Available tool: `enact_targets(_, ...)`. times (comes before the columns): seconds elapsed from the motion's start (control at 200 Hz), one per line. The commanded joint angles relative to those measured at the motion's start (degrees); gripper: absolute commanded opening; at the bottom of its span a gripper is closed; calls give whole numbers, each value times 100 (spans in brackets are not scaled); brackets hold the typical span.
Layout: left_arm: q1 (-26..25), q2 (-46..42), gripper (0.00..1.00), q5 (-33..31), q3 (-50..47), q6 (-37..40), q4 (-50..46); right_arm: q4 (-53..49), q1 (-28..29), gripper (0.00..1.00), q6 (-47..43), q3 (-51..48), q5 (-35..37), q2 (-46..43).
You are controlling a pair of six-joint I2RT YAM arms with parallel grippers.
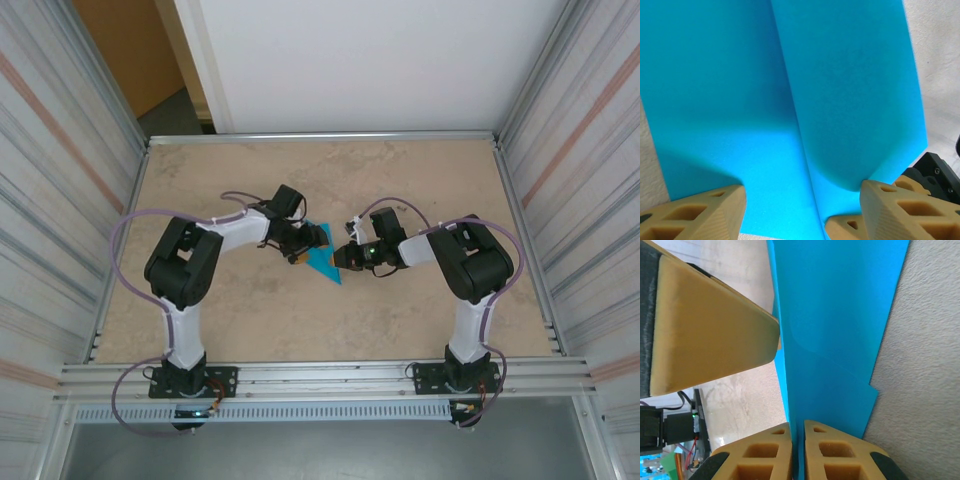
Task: Fold a paper plane with a square sheet of paper (pick it up from the middle)
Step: Fourth fold the wing at the center of the table.
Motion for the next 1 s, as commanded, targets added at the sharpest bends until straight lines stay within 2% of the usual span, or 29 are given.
enact_targets(0.0,-24,468,63,-670,-98,-36,-1156,-279,-77,14,109,-76,200,103)
enact_targets(0.17,-71,654,62,-748,68,-78,-1473,-402,-92,20,56,-93,225,-99)
enact_targets(0.346,-90,774,62,-731,152,-124,-1654,-597,-91,21,-54,-93,304,-169)
enact_targets(0.646,-86,944,64,-607,260,-70,-1721,-691,-121,12,15,-53,358,4)
enact_targets(0.997,-93,845,65,-448,527,199,-1677,-788,-156,9,71,16,253,185)
